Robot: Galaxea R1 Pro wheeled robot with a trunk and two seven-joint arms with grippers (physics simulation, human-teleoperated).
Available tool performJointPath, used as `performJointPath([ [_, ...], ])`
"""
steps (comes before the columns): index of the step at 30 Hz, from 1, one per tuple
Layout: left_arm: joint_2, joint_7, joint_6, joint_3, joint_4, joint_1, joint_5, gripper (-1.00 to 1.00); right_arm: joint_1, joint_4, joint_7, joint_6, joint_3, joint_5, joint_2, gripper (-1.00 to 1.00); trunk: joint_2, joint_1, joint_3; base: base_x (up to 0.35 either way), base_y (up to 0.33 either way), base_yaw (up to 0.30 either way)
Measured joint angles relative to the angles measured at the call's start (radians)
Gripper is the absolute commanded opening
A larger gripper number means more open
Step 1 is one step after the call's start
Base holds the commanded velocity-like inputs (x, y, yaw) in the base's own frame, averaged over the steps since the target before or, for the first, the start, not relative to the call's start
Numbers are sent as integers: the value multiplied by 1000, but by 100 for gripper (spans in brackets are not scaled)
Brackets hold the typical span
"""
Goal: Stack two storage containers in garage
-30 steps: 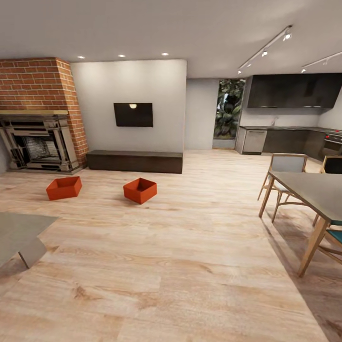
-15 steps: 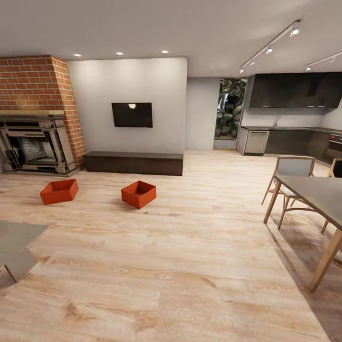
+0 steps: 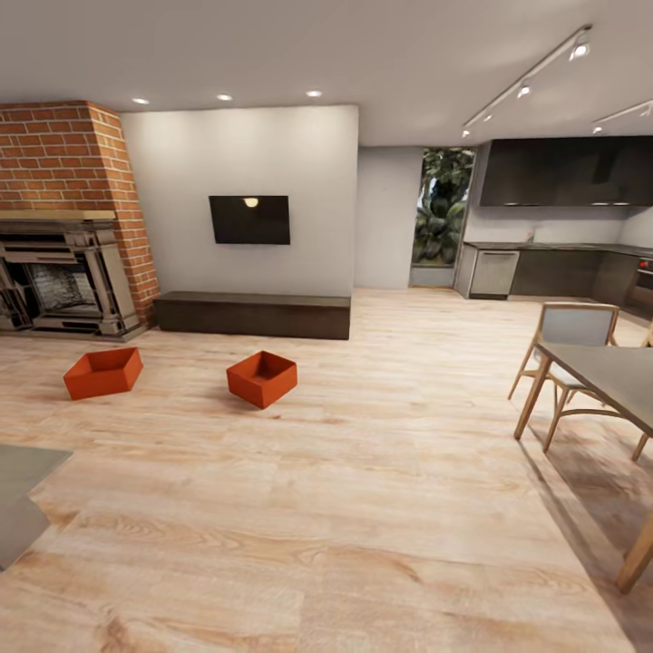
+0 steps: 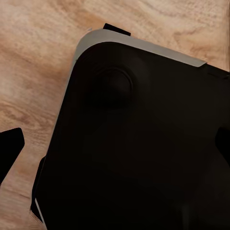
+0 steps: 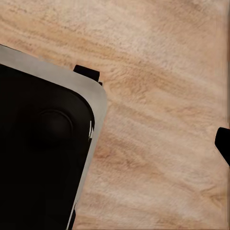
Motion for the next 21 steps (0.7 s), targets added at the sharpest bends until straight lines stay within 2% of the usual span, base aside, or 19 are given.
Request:
performJointPath([
  [21,0,0,-1,1,0,0,0,100,0,0,0,0,0,0,0,100,0,0,0,326,0,0],
])
